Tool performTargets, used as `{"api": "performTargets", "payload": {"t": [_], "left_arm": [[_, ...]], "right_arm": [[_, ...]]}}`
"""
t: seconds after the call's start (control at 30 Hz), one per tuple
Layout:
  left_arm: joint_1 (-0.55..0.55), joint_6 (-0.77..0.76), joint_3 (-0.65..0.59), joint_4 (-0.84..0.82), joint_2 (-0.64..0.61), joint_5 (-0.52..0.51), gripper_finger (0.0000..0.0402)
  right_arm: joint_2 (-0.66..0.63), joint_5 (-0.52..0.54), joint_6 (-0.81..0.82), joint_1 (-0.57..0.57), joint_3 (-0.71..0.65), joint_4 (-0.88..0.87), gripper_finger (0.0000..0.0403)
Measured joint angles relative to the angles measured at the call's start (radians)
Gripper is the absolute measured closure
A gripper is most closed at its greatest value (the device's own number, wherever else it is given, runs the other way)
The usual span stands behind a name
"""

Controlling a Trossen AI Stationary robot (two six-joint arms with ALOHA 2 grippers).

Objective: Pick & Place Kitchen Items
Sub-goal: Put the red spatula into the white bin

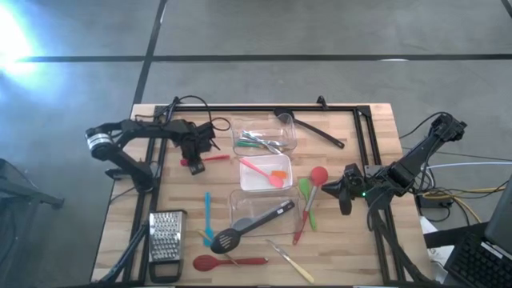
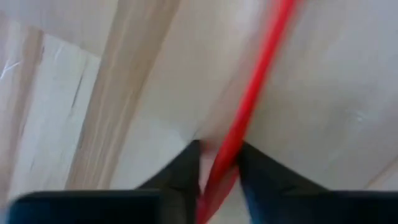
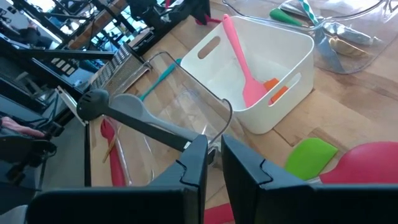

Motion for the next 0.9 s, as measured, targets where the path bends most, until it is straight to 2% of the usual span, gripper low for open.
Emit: {"api": "performTargets", "payload": {"t": [0.1,0.43,0.67,0.9], "left_arm": [[0.000,0.032,0.000,-0.004,-0.012,0.011,0.0375],[-0.002,0.054,0.040,-0.070,-0.042,0.017,0.0376],[-0.003,0.037,0.071,-0.112,-0.201,0.043,0.0376],[-0.002,-0.050,0.086,-0.143,-0.381,0.038,0.0376]], "right_arm": [[0.000,0.000,0.000,0.001,0.000,0.000,0.0360],[0.000,0.000,0.002,0.001,0.000,0.000,0.0360],[0.000,-0.004,0.008,0.001,0.000,0.001,0.0360],[-0.001,-0.004,0.007,0.000,0.000,0.001,0.0360]]}}
